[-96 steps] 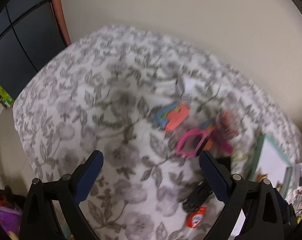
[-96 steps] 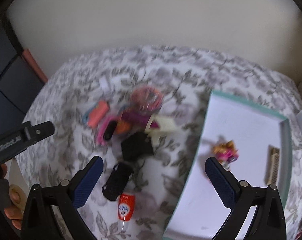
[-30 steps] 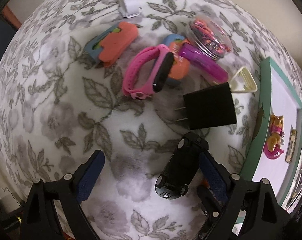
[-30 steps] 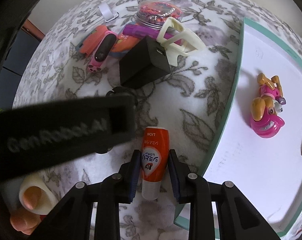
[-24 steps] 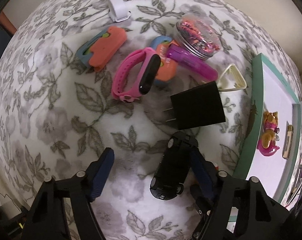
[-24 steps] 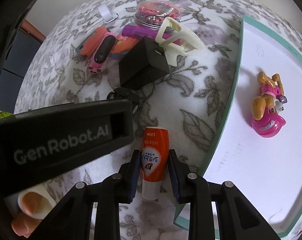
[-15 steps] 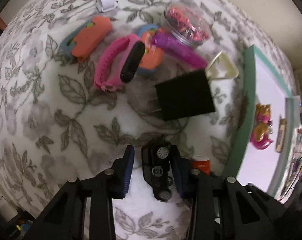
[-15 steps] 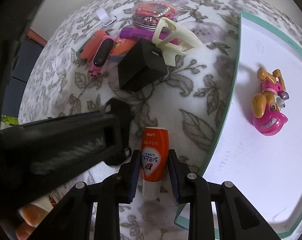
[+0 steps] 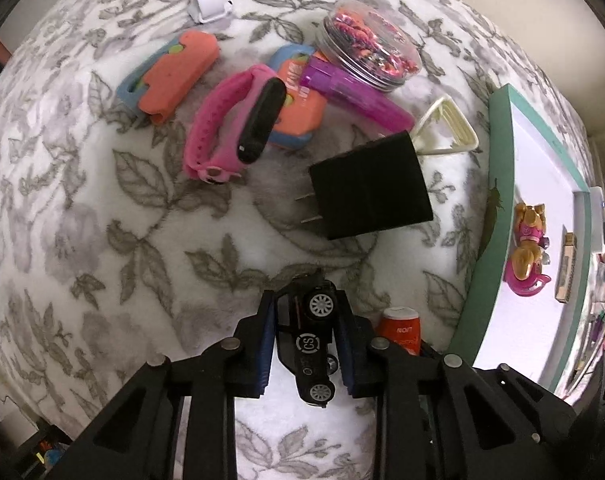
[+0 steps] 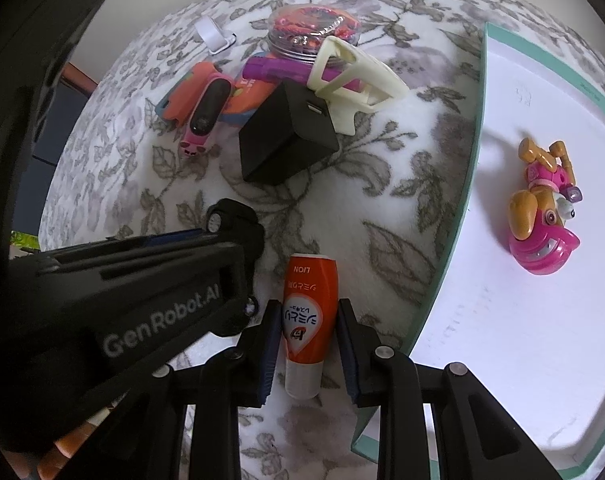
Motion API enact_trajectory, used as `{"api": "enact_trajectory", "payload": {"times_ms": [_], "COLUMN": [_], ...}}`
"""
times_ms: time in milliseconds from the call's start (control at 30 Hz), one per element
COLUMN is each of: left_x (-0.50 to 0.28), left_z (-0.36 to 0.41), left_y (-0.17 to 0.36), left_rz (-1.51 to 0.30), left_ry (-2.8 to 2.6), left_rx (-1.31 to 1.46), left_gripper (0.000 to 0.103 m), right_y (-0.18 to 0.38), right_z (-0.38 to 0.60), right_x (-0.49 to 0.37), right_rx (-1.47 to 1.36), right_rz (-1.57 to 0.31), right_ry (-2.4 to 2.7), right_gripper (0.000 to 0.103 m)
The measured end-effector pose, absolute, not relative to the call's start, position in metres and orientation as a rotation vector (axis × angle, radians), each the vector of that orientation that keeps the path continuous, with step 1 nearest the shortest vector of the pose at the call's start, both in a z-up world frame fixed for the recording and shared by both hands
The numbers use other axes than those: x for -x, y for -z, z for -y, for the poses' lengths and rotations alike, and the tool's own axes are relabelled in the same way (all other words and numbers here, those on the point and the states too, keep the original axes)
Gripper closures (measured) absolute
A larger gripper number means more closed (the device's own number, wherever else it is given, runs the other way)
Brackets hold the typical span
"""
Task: Organize rigid objects
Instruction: 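Carry the tube and black car into the white tray and release both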
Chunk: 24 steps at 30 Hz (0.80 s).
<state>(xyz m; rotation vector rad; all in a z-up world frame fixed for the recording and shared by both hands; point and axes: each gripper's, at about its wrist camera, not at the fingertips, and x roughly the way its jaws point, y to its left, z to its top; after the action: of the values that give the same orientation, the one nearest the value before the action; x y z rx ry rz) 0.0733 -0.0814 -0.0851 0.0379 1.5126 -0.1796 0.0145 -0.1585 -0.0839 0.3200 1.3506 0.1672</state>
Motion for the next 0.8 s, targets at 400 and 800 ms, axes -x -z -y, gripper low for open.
{"api": "enact_trajectory", "payload": {"times_ms": [400,800], "left_x": [-0.082,-0.078], "left_z": [0.045,0.007], "left_y": [0.03,-0.024], "left_rz": [-1.35,-1.183], "left_ry": [0.099,0.091], "left_rx": [-0.003,0.137], "left_gripper": [0.075,0.075], "right_y": [0.073,0.014], "right_z": [0.157,0.2], "right_x": [-0.017,-0.008], "right_rx": [-0.337,-0.438], "right_rz": [-1.33,-1.172], "right_ry": [-0.134,-0.008], "right_gripper": [0.074,0.074]}}
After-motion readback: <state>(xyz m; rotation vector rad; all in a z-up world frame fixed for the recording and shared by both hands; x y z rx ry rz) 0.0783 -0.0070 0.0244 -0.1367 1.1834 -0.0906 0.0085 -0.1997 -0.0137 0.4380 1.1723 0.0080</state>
